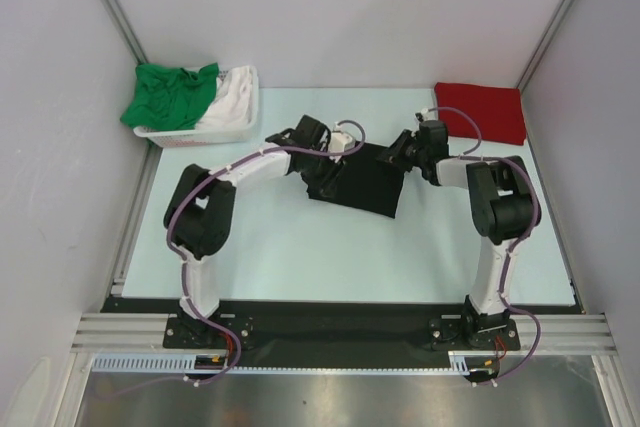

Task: Fold and stack the t-shirts
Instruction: Fold the tshirt

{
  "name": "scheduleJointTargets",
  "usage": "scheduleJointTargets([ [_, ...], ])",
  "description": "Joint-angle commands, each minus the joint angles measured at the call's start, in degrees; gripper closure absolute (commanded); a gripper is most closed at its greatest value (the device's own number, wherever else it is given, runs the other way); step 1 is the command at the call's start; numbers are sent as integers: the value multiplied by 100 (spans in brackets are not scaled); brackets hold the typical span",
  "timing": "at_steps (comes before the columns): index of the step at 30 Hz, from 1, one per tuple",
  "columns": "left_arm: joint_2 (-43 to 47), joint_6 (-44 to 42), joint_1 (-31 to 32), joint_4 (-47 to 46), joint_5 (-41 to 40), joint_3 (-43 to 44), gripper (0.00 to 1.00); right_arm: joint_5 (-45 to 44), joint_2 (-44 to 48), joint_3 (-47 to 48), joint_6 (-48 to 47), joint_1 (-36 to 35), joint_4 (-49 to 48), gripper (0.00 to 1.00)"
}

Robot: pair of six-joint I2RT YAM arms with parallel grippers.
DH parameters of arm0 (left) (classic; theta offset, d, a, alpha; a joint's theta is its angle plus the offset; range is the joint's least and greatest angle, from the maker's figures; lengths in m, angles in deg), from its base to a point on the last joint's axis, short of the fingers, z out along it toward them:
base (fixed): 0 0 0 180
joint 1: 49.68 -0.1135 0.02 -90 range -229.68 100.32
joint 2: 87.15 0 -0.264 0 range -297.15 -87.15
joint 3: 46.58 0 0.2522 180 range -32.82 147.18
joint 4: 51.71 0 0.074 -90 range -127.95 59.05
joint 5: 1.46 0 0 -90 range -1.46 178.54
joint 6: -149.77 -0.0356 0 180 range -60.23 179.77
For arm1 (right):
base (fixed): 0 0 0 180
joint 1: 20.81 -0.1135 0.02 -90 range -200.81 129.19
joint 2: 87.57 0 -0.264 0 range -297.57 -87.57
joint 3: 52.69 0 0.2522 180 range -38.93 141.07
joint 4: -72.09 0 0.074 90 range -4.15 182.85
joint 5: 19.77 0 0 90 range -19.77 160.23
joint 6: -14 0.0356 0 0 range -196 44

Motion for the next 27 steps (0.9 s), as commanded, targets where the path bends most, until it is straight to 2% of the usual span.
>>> scheduleJointTargets([
  [1, -196, 60, 9, -312, -109, -160, 50, 37, -411, 242, 489, 100, -1071, 86],
  [8, -460, -46, 9, -339, -347, -293, 50, -287, -966, 39, 1123, 478, -1844, 88],
  [14, -355, -45, 9, -330, -146, -398, 50, -552, -1186, 478, 746, 619, -1310, 89],
  [19, -4, -344, 0, 91, 346, -30, 46, -850, -555, 602, 148, 654, -678, 86],
  [21, 199, -388, -95, 101, 486, 321, 43, -947, -282, 680, -228, 663, -186, 80],
  [23, 234, -240, -254, -171, 531, 646, 41, -1184, 148, 681, -423, 663, 455, 68],
  [25, 68, 190, -491, -600, 252, 858, 40, -1316, 604, 445, -538, 663, 808, 60],
  [26, -55, 340, -553, -707, 137, 1128, 40, -1343, 746, 304, -530, 637, 1035, 49],
  [27, -369, 602, -640, -786, 32, 1297, 40, -1352, 904, 155, -512, 628, 1116, 46],
])
